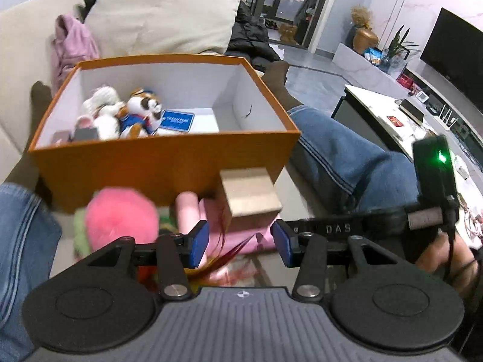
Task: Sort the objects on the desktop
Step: 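Withdraw both grippers from the orange box toward the remaining pile, then grasp the tan cardboard box with the left gripper while the right gripper grasps the pink pouch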
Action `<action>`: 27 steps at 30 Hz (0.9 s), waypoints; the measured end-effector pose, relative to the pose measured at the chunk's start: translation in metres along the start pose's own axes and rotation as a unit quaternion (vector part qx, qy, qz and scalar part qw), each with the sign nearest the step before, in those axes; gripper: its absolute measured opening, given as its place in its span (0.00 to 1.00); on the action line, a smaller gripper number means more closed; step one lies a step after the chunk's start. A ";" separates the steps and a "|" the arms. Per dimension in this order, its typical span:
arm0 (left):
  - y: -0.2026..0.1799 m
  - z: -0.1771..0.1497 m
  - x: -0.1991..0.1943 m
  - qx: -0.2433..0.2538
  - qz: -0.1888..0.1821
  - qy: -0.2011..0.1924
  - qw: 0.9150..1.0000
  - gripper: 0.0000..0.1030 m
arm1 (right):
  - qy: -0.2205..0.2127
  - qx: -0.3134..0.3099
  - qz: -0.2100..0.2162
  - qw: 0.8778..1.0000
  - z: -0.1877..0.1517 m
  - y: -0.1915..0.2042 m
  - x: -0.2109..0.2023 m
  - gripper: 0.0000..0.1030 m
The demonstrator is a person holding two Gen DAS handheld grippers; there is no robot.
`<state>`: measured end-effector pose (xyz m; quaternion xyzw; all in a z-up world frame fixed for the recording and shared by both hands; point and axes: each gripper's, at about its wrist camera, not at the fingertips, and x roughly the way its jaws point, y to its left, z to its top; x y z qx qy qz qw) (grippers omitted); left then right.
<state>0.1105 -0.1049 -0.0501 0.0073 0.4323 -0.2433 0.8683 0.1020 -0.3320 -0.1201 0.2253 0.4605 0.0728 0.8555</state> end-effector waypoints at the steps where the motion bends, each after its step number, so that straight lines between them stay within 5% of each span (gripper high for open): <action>1: -0.001 0.004 0.005 0.000 0.002 0.005 1.000 0.54 | -0.007 0.008 0.003 1.000 0.002 -0.002 -0.001 0.46; 6: -0.006 0.020 0.031 -0.007 0.001 0.021 1.000 0.68 | 0.004 -0.008 -0.005 1.000 0.006 0.000 0.006 0.43; 11: 0.003 0.031 0.061 -0.065 0.000 0.054 0.996 0.70 | 0.004 -0.042 -0.039 0.998 0.006 0.002 0.002 0.32; 16: -0.006 0.040 0.087 -0.064 0.021 0.084 0.994 0.70 | -0.005 -0.043 -0.049 0.998 0.008 -0.002 0.010 0.32; 23: -0.017 0.041 0.108 -0.027 0.053 0.111 0.992 0.69 | 0.008 -0.009 -0.005 1.000 0.013 -0.012 0.018 0.36; 27: 0.000 0.036 0.098 -0.057 0.043 0.104 0.992 0.68 | 0.017 0.013 0.026 0.999 0.014 -0.016 0.022 0.43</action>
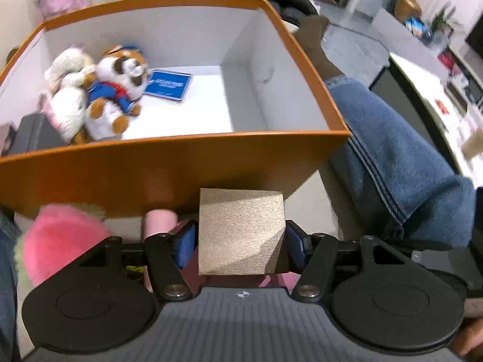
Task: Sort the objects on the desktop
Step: 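Grasp the tan cardboard box with the left gripper while the right gripper grasps the pink pouch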
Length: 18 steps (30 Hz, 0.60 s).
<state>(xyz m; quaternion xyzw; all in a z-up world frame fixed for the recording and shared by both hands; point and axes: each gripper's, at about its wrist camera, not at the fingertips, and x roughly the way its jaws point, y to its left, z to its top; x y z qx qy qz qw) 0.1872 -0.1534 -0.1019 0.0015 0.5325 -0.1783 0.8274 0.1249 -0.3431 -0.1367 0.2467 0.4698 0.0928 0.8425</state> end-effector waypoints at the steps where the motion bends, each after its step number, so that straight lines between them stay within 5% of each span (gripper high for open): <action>1: 0.006 -0.002 -0.004 -0.008 -0.005 -0.002 1.000 0.68 | 0.005 0.003 0.007 1.000 0.000 0.000 0.002 0.45; 10: 0.038 -0.019 -0.051 -0.058 -0.024 -0.044 0.997 0.68 | 0.039 0.044 0.035 0.998 0.004 -0.002 0.025 0.53; 18: 0.054 -0.035 -0.070 -0.082 -0.007 -0.059 0.995 0.68 | 0.011 0.044 0.059 0.997 -0.002 0.007 0.004 0.22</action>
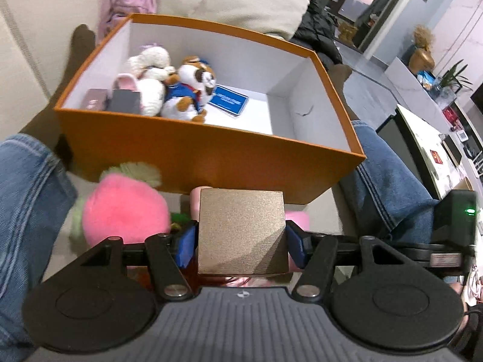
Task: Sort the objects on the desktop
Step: 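Grasp the tan cardboard box with the left gripper while the right gripper grasps the pink pouch, then carry the cardboard box and pink pouch over the orange box with both grippers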
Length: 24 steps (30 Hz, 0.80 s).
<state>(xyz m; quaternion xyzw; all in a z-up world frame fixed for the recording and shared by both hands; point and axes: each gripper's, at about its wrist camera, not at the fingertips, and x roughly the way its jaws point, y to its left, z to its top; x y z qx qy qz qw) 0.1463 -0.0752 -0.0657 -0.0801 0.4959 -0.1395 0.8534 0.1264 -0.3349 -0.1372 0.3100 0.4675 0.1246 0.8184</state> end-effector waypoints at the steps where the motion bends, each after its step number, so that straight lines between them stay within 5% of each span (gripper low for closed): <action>1: 0.003 -0.002 -0.004 -0.002 0.003 -0.003 1.000 0.68 | -0.007 -0.006 0.005 1.000 -0.001 0.004 -0.006 0.21; 7: 0.019 -0.014 -0.012 -0.024 0.011 -0.007 1.000 0.68 | -0.030 -0.061 0.042 0.997 -0.007 0.057 -0.029 0.18; 16: 0.042 -0.023 -0.033 -0.047 0.018 -0.037 0.998 0.68 | -0.046 -0.142 -0.056 0.987 -0.008 0.097 -0.008 0.24; 24: 0.053 -0.007 -0.059 -0.038 0.002 -0.075 0.996 0.68 | -0.072 -0.186 -0.058 0.978 -0.004 0.116 -0.041 0.16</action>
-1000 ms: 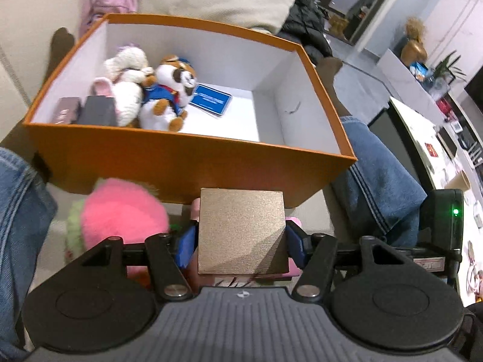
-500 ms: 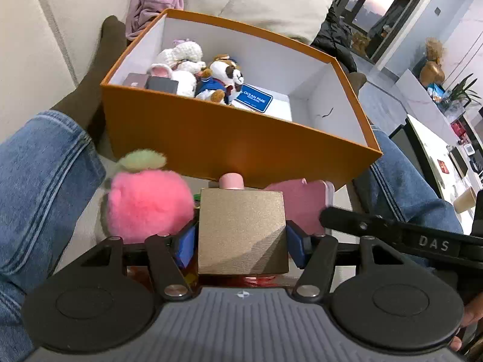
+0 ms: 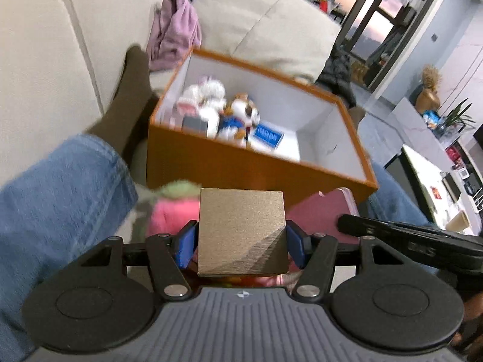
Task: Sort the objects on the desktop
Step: 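Carry the cardboard box and pink pouch over the orange box with both grippers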
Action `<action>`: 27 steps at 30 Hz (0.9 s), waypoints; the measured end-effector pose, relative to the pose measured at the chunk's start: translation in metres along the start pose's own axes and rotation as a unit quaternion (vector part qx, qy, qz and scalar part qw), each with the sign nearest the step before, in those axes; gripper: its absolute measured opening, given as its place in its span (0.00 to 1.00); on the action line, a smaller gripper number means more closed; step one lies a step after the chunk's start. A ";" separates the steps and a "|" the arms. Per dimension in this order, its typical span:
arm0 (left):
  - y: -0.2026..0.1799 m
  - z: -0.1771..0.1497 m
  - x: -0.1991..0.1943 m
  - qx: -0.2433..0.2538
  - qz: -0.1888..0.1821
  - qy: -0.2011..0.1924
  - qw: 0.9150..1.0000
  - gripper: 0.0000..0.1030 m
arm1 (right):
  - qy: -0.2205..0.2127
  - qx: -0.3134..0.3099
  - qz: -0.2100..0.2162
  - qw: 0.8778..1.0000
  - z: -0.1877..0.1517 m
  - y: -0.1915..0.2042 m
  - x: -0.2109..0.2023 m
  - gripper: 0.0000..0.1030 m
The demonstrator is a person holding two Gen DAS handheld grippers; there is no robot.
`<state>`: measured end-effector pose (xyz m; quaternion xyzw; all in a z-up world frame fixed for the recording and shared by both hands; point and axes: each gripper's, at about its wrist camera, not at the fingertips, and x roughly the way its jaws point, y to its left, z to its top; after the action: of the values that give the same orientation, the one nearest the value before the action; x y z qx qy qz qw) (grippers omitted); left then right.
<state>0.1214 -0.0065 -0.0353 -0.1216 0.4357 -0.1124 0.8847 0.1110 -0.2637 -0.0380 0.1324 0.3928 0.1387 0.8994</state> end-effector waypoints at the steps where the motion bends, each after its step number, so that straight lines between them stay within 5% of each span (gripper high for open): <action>1: 0.000 0.004 -0.006 0.003 0.001 -0.009 1.000 0.68 | -0.009 -0.008 0.003 1.000 0.005 0.003 -0.008 0.16; 7: 0.007 0.042 -0.026 0.007 -0.005 -0.054 0.998 0.68 | -0.068 -0.038 0.044 0.996 0.050 0.024 -0.045 0.16; 12: 0.011 0.076 -0.023 0.003 -0.011 -0.078 0.997 0.68 | -0.102 -0.040 0.057 0.992 0.094 0.035 -0.022 0.16; 18: 0.024 0.095 0.011 -0.005 -0.011 -0.063 0.998 0.68 | -0.024 -0.018 0.033 0.999 0.106 0.030 0.060 0.16; 27: 0.046 0.098 0.028 -0.012 -0.016 -0.068 0.997 0.68 | 0.050 0.015 0.014 0.999 0.094 0.026 0.120 0.16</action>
<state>0.2204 0.0400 -0.0124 -0.1463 0.3739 -0.1134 0.9088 0.2559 -0.2096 -0.0480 0.1447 0.4378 0.1520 0.8742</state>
